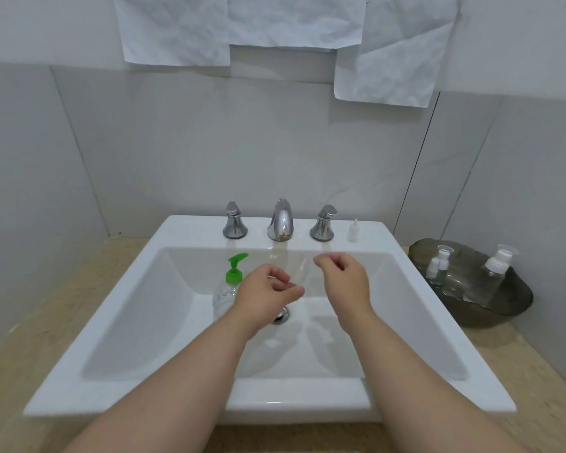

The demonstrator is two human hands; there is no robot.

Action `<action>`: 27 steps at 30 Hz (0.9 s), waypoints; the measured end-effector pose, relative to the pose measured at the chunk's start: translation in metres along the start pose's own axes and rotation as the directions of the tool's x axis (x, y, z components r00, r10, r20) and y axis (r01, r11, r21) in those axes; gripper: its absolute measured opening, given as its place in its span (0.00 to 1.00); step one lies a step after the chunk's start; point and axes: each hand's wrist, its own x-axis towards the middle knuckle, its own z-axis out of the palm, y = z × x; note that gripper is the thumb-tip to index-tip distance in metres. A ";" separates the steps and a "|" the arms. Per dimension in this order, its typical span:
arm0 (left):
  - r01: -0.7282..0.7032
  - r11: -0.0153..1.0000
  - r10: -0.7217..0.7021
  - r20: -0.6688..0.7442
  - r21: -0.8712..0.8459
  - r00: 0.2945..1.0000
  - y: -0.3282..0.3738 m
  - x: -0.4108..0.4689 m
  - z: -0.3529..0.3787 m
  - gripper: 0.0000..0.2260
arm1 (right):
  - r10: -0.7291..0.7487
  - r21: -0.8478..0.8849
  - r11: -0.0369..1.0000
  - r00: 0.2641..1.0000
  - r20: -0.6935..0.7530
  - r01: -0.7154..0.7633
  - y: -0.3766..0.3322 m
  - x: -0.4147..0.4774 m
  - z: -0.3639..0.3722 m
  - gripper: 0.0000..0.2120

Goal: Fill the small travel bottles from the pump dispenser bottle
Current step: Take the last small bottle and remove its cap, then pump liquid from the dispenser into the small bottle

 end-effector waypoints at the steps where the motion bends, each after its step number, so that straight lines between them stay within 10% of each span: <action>1: -0.001 1.000 0.001 -0.006 0.022 1.000 0.000 -0.001 -0.001 0.14 | 0.026 0.002 1.000 0.998 0.059 -0.026 0.001 -0.004 -0.001 0.04; 14: -0.023 0.979 0.024 -0.002 0.203 1.000 0.000 -0.005 -0.004 0.14 | 0.129 0.000 0.991 0.971 0.199 -0.132 0.013 0.003 -0.001 0.10; 20: -0.148 0.945 0.290 -0.537 0.292 0.792 0.016 -0.009 -0.024 0.07 | 0.123 -0.211 0.973 0.985 0.123 -0.095 0.029 0.011 -0.006 0.08; 23: 0.070 0.980 0.068 -0.647 0.185 0.760 0.001 0.021 -0.041 0.16 | 0.109 -0.281 0.959 0.968 0.227 -0.042 0.031 0.009 -0.004 0.08; 27: 0.290 0.957 -0.270 -0.375 -0.002 0.887 -0.018 0.052 -0.050 0.35 | 0.103 -0.296 0.955 0.939 0.329 -0.001 0.030 0.003 0.000 0.08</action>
